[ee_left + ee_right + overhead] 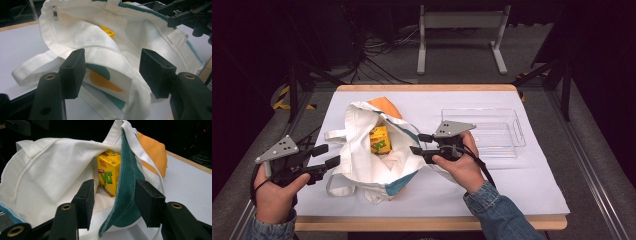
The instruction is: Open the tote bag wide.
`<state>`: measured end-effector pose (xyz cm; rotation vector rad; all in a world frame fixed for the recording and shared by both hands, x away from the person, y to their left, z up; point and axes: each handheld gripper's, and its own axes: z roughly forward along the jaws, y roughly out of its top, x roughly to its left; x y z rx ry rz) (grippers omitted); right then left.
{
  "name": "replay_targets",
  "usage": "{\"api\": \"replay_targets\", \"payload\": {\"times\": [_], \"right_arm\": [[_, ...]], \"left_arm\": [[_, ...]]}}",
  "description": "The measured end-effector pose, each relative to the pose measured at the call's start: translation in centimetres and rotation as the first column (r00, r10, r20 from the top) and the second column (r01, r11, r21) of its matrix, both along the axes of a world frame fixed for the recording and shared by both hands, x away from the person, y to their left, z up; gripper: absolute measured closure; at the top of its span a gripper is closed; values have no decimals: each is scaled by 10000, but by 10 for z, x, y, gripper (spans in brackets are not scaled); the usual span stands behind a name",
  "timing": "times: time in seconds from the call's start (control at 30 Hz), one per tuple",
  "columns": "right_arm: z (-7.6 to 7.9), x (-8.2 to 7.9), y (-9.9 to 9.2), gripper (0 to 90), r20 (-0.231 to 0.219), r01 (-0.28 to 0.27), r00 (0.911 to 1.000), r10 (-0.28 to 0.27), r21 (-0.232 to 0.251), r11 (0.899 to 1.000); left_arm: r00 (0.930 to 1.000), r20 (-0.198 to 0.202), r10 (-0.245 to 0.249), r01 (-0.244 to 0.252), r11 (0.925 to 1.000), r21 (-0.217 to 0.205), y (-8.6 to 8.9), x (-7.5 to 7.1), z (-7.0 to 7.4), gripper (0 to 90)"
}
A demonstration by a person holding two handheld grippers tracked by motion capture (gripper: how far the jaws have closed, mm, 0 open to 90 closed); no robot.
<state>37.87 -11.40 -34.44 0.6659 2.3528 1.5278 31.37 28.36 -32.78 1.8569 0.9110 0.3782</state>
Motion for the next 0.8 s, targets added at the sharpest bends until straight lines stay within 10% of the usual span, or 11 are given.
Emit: {"api": "replay_targets", "payload": {"times": [0.43, 0.7, 0.8], "right_arm": [[-5, 5, 11, 444, 84, 209, 9997, -207, -154, 9997], [-7, 8, 15, 462, 9, 281, 9996, -281, -105, 9995], [-7, 8, 16, 520, -10, 256, 9997, -257, -195, 9995]], "left_arm": [[9995, -233, 192, -186, 9994, 275, -15, 26, -11, 350], [9983, -546, -194, 214, 9991, 367, -10, 26, -13, 863], [9978, -651, -84, 128, 9976, 675, -9, 25, -12, 900]]}}
